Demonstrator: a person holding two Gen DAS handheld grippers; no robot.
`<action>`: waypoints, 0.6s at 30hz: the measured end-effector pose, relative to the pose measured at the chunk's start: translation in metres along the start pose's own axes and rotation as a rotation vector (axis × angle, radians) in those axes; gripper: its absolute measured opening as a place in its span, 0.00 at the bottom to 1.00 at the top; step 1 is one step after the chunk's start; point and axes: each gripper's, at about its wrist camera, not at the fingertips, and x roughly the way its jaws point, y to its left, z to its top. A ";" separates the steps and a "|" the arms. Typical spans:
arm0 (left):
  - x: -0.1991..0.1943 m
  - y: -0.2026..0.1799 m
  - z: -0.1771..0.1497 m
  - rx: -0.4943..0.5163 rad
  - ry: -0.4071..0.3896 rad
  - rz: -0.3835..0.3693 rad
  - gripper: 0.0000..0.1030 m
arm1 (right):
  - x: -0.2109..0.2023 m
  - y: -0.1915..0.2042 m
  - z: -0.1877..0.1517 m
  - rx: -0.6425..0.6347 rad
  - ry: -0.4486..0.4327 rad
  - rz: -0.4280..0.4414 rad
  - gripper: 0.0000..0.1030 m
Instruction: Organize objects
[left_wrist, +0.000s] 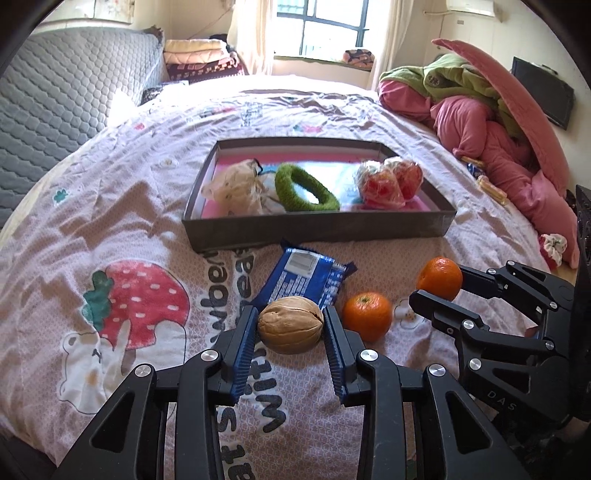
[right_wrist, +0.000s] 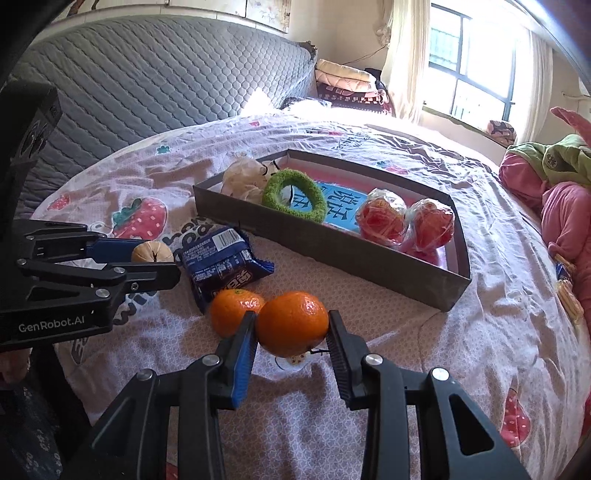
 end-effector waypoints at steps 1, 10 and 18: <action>-0.002 -0.001 0.002 0.001 -0.008 0.000 0.35 | -0.002 -0.002 0.002 0.013 -0.009 0.000 0.36; -0.009 -0.008 0.023 -0.005 -0.053 -0.010 0.35 | -0.019 -0.029 0.014 0.112 -0.088 -0.014 0.37; -0.013 -0.014 0.039 -0.007 -0.095 -0.016 0.35 | -0.028 -0.045 0.022 0.149 -0.130 -0.032 0.36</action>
